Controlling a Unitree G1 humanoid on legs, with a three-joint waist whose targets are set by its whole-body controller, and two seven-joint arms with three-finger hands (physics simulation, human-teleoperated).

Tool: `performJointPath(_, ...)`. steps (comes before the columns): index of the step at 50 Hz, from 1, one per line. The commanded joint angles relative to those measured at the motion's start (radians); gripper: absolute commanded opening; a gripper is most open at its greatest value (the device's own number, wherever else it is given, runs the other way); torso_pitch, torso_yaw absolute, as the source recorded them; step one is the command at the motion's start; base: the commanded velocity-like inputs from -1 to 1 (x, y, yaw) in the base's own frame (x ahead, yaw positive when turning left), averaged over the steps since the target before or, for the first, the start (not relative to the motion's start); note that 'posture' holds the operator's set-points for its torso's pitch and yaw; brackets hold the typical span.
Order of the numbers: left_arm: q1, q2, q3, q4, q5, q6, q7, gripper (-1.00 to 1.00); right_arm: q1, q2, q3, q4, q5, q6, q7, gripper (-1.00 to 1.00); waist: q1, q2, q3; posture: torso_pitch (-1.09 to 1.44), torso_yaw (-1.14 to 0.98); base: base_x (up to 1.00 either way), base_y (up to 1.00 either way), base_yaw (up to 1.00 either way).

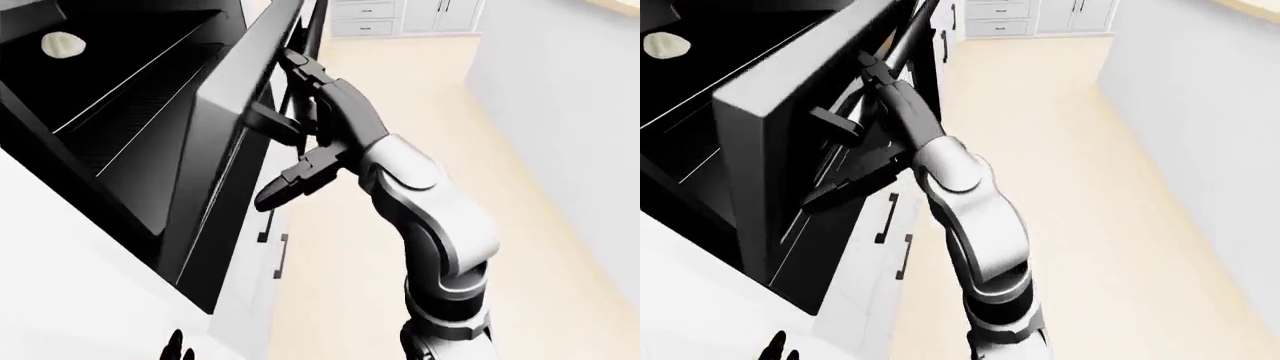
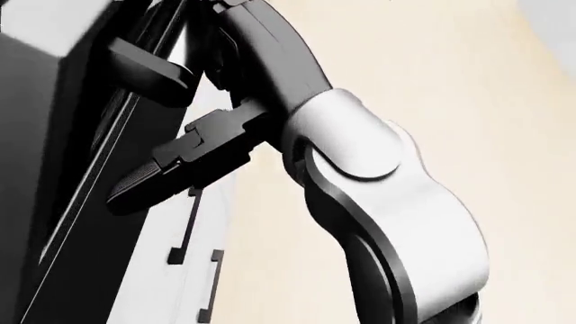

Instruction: Close the oven door.

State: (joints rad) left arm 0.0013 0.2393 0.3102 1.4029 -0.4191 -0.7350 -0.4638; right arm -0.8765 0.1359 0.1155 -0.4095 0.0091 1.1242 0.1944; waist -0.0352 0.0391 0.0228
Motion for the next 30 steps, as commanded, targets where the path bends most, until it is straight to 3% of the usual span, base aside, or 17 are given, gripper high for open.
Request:
performJointPath(1,-0.012,0.013,0.002,-0.025,-0.002,-0.031,-0.007,1.0,-0.056,0.034,0.059,0.052,0.041,-0.135,0.109,1.0,0.017,0.002,-0.006,0.0,0.0,0.0,0.0,0.0)
performJointPath(9,-0.013,0.014,0.005,-0.025,-0.006,-0.031,-0.012,1.0,-0.178,0.139,0.08,0.287,-0.073,-0.261,0.18,1.0,0.039,0.018,-0.002,0.0,0.0,0.0,0.0,0.0)
performJointPath(14,-0.015,0.014,0.004,-0.027,-0.009,-0.027,-0.01,1.0,-0.296,0.19,0.045,0.474,-0.104,-0.353,0.189,1.0,0.038,0.027,0.003,0.0,0.0,0.0,0.0,0.0)
performJointPath(30,-0.008,0.014,0.007,-0.025,-0.015,-0.032,-0.018,1.0,-0.572,0.35,0.042,0.641,-0.069,-0.354,0.149,1.0,0.023,0.058,0.014,0.0,0.0,0.0,0.0,0.0)
